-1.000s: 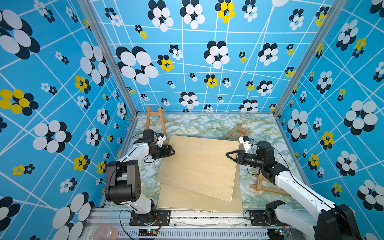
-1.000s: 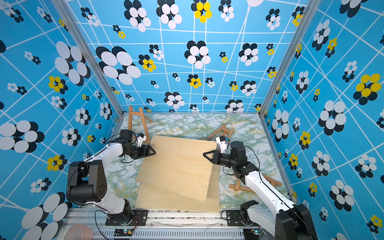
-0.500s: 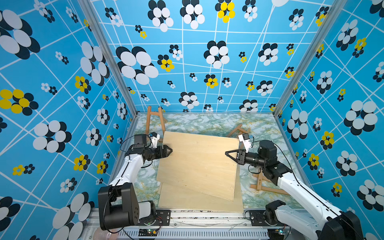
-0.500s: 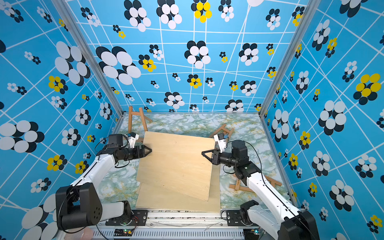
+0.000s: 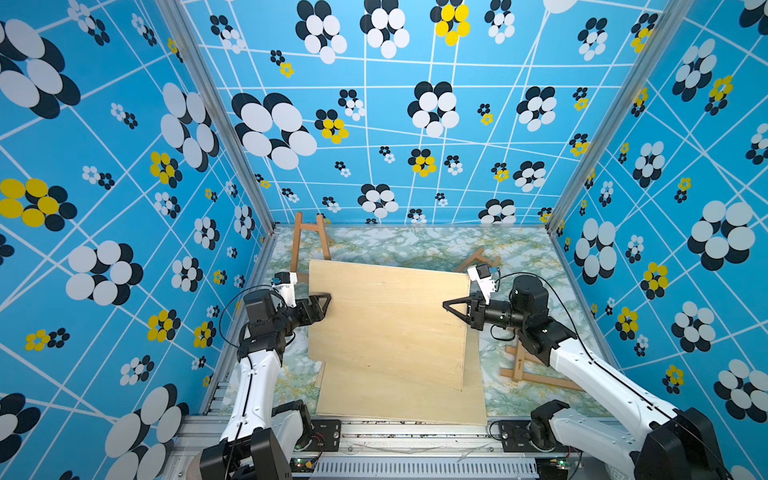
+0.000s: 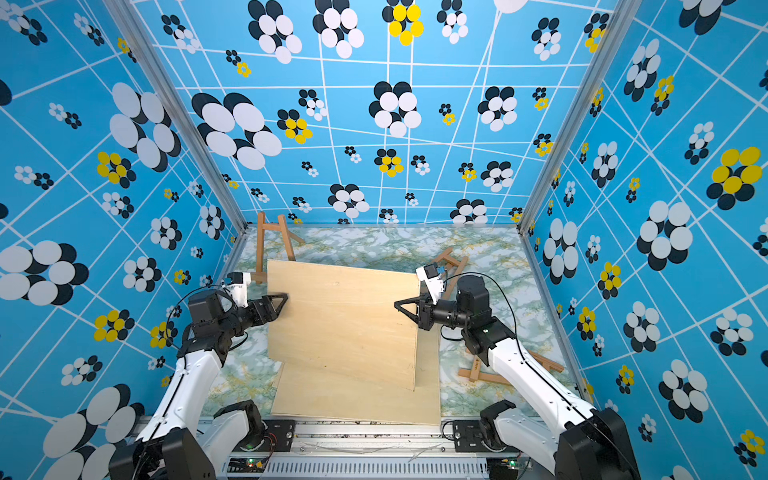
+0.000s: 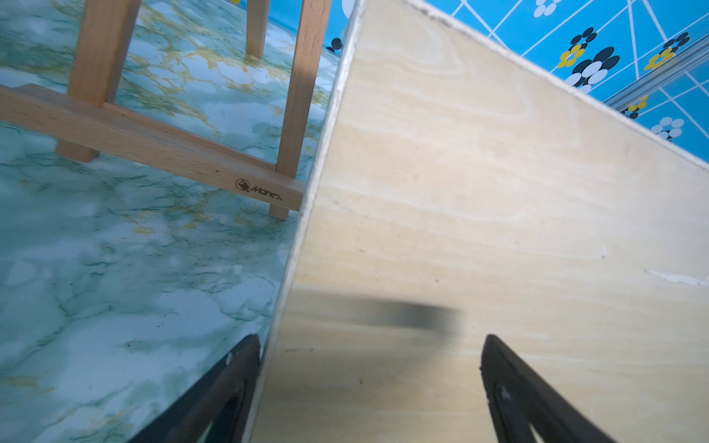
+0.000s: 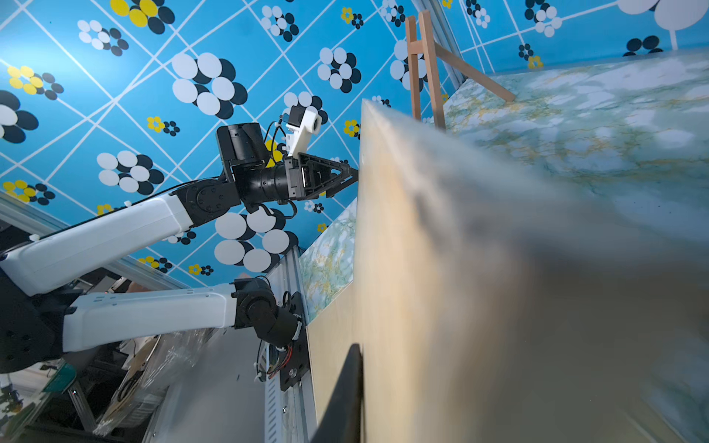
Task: Assemble the easel
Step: Pick up the drawing board.
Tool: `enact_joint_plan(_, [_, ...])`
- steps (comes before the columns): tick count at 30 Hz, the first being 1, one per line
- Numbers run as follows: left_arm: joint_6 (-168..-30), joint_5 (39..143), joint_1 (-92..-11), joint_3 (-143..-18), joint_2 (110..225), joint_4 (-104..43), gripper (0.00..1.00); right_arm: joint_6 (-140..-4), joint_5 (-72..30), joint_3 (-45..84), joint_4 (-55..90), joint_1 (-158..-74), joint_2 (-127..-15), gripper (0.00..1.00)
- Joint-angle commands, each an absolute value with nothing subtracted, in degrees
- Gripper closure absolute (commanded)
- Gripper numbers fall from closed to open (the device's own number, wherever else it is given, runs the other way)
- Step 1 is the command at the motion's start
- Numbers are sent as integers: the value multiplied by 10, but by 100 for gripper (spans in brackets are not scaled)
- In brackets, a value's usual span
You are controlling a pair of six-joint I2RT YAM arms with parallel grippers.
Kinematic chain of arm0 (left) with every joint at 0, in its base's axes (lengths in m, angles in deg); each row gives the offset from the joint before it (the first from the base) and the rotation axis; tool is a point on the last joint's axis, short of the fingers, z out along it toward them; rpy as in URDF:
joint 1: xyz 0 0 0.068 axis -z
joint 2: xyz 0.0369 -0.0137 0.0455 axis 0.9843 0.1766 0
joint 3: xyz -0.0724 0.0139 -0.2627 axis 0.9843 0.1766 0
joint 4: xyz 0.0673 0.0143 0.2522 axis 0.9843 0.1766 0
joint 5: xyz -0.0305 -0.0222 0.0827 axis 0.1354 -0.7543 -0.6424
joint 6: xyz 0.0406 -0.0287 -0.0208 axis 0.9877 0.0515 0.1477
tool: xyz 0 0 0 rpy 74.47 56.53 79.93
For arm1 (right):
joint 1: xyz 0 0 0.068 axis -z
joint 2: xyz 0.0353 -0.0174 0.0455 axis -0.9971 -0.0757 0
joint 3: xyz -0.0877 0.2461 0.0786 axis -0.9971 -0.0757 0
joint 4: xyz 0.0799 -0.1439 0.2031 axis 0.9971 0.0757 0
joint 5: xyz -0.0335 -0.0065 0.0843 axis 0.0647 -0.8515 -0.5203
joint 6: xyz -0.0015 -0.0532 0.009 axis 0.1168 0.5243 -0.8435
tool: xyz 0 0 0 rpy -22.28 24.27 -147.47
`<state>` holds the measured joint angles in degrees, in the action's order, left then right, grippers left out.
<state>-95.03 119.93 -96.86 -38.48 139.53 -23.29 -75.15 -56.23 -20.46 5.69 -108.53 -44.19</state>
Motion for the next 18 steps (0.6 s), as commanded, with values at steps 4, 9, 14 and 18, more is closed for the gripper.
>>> enact_joint_plan(4, [-998,1362,-957,-377,1371,-297,13,-650,-530,-201,-1,-1119,-486,100])
enact_joint_plan(9, [-1020,1369,-963,-374,1363,-325,15,-666,-518,-179,-37,-1137,-520,100])
enact_joint_plan(14, [-1022,1373,-968,-380,1355,-327,16,-697,-517,-161,-89,-1144,-546,100])
enact_joint_plan(18, [-1034,1376,-969,-385,1354,-339,19,-701,-523,-129,-105,-1152,-578,100])
